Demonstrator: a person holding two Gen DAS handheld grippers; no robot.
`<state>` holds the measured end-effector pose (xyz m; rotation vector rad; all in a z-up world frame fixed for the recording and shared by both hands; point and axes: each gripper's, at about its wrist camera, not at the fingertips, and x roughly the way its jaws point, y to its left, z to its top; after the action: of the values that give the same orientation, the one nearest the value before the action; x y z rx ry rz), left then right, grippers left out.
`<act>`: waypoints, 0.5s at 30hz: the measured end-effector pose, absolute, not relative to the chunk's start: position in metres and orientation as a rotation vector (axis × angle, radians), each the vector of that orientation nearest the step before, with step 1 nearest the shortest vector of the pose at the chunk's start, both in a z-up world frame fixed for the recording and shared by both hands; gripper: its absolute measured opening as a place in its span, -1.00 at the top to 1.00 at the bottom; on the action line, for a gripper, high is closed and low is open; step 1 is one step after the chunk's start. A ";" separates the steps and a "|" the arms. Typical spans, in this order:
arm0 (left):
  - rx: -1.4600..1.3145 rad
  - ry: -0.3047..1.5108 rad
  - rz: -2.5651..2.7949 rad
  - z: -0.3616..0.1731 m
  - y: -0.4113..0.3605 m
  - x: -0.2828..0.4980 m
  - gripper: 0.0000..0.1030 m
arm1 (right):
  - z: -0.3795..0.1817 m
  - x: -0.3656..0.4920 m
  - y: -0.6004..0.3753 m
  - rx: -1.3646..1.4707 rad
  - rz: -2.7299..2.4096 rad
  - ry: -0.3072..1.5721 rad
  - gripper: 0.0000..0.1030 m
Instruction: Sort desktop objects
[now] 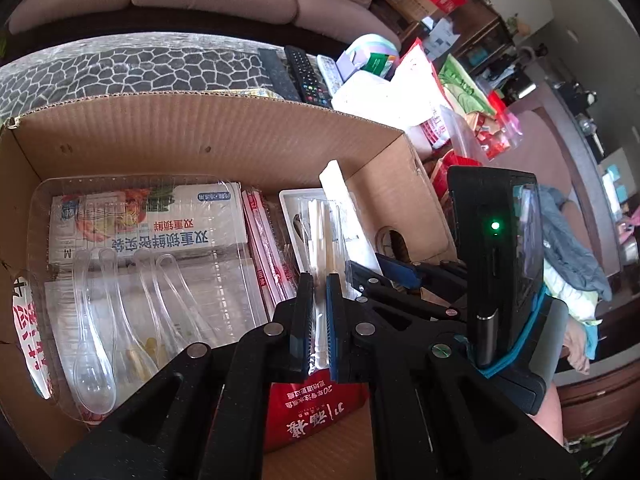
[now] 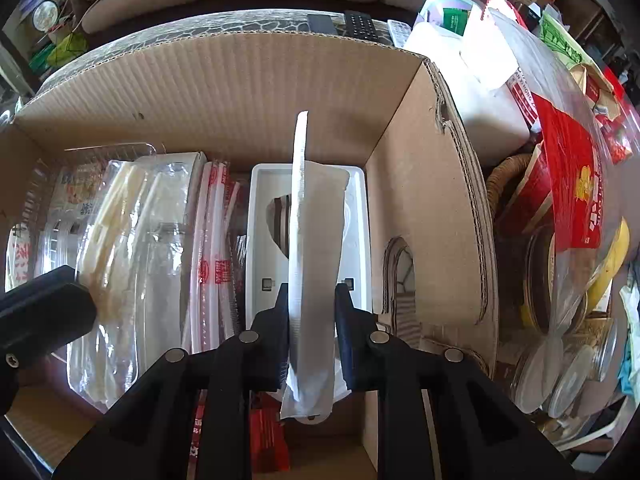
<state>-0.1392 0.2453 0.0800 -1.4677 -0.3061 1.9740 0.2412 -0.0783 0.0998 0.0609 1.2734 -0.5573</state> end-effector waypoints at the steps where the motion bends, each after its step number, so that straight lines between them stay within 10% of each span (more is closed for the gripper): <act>1: -1.469 -0.306 1.975 0.079 0.245 -0.138 0.89 | 0.101 0.240 -0.077 0.065 -0.548 1.272 0.49; 15: -1.465 -0.299 1.970 0.093 0.247 -0.140 0.89 | 0.152 0.231 -0.066 0.041 -0.561 1.179 -0.22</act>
<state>-0.1400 0.2468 0.0932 -1.4650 -0.2991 1.9700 0.2305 -0.0657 0.1516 0.0410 1.1794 -0.5613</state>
